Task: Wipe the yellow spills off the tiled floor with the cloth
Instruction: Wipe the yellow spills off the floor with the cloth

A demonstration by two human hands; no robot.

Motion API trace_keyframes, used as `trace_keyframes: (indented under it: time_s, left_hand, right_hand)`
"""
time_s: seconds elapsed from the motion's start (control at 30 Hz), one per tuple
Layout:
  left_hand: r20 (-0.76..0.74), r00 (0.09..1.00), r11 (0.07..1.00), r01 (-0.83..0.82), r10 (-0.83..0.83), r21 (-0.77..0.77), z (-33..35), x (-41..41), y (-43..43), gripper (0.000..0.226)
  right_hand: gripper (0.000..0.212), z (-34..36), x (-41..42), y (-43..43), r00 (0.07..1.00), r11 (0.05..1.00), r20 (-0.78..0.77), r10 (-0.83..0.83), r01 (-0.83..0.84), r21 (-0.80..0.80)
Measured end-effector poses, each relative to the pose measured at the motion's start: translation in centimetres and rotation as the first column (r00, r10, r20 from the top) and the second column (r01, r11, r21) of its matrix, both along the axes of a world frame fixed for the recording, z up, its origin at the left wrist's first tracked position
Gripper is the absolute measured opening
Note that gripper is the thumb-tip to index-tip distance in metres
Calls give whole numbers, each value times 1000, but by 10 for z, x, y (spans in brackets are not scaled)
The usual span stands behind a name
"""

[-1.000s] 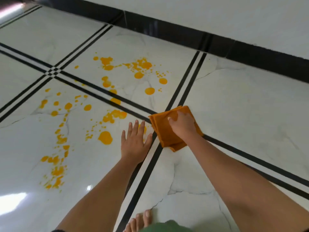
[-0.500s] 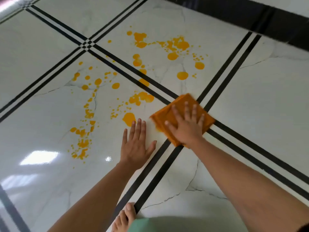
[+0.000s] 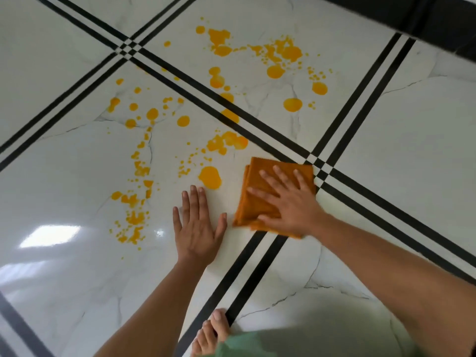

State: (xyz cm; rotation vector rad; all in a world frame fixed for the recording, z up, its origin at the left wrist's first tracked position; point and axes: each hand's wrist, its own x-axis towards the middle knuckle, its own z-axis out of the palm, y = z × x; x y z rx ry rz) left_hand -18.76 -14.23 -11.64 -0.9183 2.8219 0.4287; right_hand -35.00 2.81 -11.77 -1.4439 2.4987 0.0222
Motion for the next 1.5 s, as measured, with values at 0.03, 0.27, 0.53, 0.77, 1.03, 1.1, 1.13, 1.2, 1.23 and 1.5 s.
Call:
trace_keyframes:
  time_s: [0.03,0.27,0.53,0.77,1.03,1.1,1.13,1.2,1.23,1.5]
  left_hand:
    - [-7,1000,1000,-19,19,0,1,2,-3,79]
    - [-2,994,994,-107,107,-10,1,18,-23,78]
    - [-67,977,979,-202,203,10,-6,0,-28,81]
    - [-58,977,979,-206,205,-4,-8,1,-36,76]
    - [-80,971,974,-227,224,-21,-8,3,-37,78]
    - [-85,975,977,-210,207,-27,-8,3,-42,77]
    - [-82,977,979,-201,198,-32,-8,4,-44,76]
    - [-73,976,977,-208,204,-44,-8,2,-46,78]
    - [-67,975,975,-217,214,-48,-8,3,-46,80]
    - [-54,990,987,-132,128,-90,-8,16,-39,78]
  right_hand:
    - [70,-1,-16,-3,993,993,-13,-118,118,13]
    - [68,-9,35,-48,999,998,-38,-20,18,-65]
    - [68,-5,1,-89,862,860,-18,-507,505,-70]
    - [67,-5,-65,-79,984,985,-46,-172,173,4]
    - [62,-3,-29,-106,938,937,-57,341,-344,-63]
    - [64,-6,-59,-98,951,954,-77,299,-300,-9]
    - [66,-5,-70,-108,988,991,-74,134,-135,-10]
    - [66,-3,-65,-143,976,976,-35,-217,216,-38]
    - [66,-2,-49,-160,965,965,-25,-262,261,-21]
    - [65,-5,-51,-123,976,978,-57,208,-207,31]
